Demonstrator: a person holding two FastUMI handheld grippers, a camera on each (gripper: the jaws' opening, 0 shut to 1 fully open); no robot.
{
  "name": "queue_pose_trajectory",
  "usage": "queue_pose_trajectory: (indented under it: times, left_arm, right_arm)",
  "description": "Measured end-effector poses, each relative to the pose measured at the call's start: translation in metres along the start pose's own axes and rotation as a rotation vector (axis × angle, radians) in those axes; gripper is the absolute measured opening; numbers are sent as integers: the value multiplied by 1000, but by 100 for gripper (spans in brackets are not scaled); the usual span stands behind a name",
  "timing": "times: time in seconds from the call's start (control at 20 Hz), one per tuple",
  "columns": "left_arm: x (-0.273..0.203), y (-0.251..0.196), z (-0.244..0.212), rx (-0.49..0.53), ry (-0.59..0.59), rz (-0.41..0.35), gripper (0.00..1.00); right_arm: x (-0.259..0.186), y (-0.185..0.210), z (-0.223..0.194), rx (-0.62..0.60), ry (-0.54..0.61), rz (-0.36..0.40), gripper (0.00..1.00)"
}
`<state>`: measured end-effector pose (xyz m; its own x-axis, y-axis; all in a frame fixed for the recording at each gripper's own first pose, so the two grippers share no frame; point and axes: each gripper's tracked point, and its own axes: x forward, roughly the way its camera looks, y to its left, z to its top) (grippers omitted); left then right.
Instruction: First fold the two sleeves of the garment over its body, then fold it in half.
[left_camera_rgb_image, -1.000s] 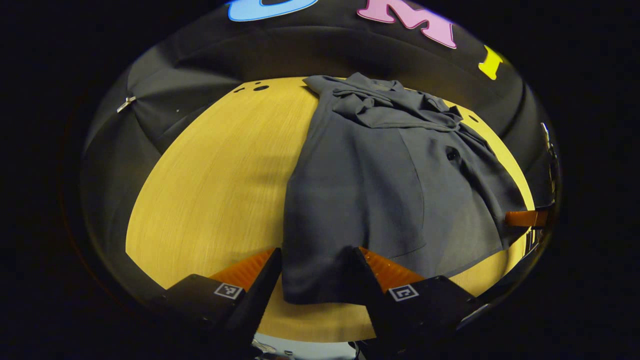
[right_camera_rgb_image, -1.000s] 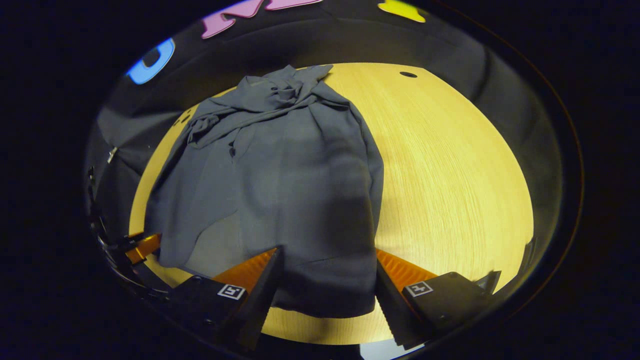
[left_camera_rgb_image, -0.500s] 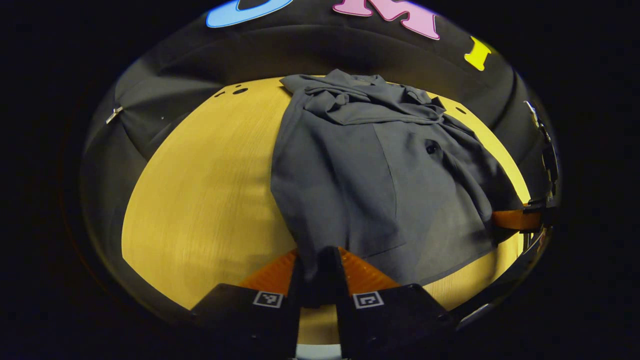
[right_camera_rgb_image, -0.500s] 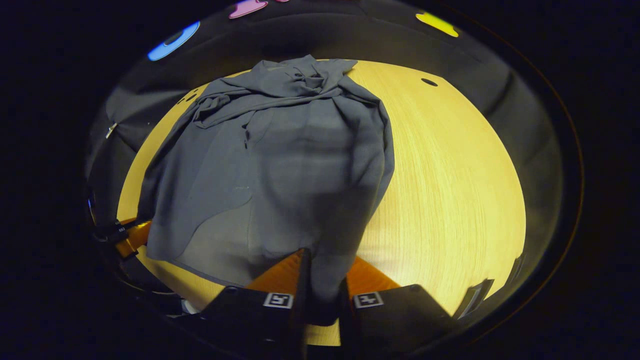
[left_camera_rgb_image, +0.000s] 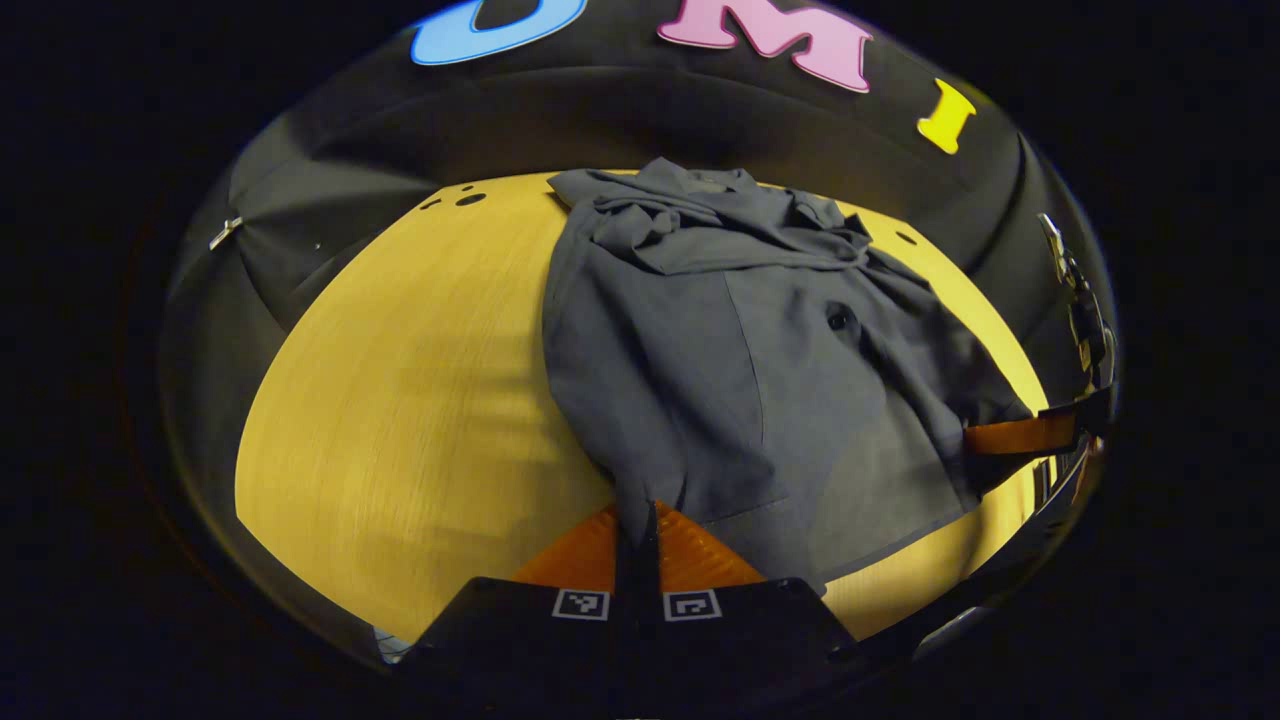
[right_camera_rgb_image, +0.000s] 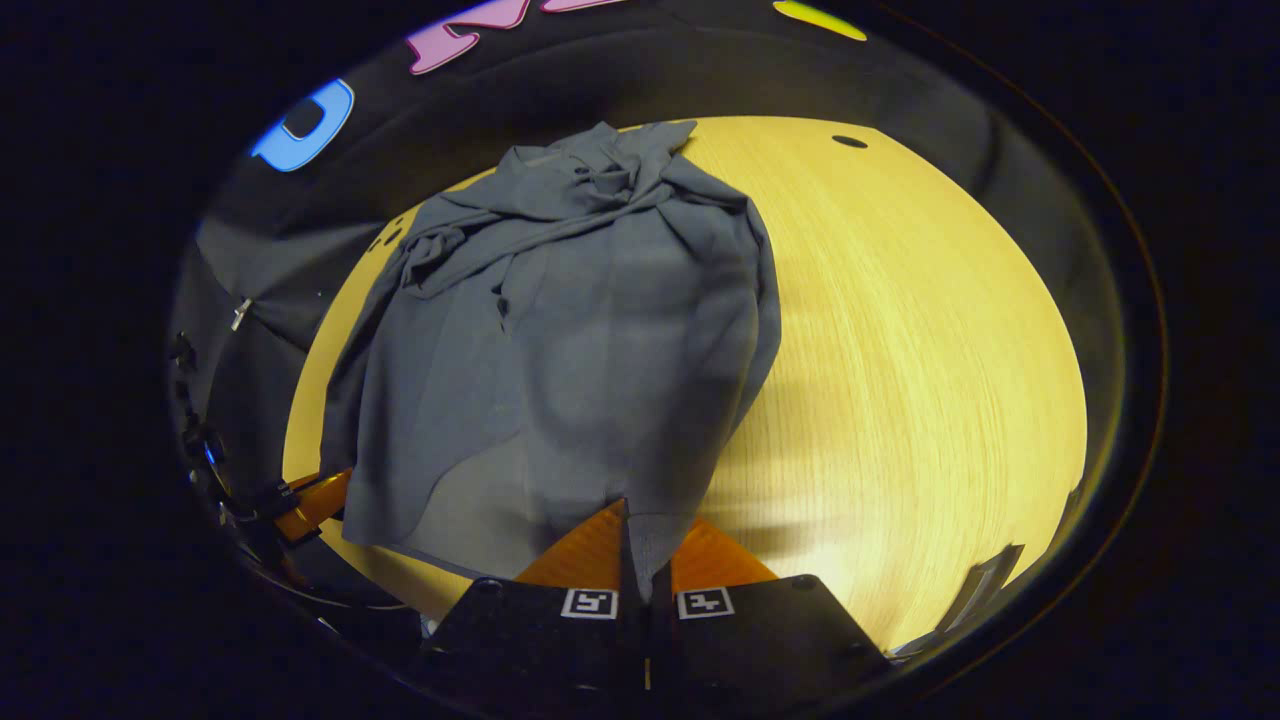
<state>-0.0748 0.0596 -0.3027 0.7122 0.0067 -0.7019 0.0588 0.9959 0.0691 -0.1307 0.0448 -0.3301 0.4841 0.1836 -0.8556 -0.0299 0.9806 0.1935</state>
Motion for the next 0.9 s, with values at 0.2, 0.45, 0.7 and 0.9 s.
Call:
queue_pose_trajectory:
  times: [0.2, 0.45, 0.7, 0.9]
  left_arm:
    - [-20, -2, 41, -69, -99, -42, 5]
    - [-35, -5, 92, -141, -196, -85, 2]
    - [-35, -2, 139, -219, -256, -117, 6]
    - [-26, 10, 180, -206, -309, -113, 5]
  right_arm:
    - [-15, 8, 25, 19, -59, 30, 7]
    - [-27, 17, 70, 42, -140, 53, 7]
    - [-26, 30, 122, 19, -203, 75, 7]
    - [-21, 42, 167, -1, -256, 96, 7]
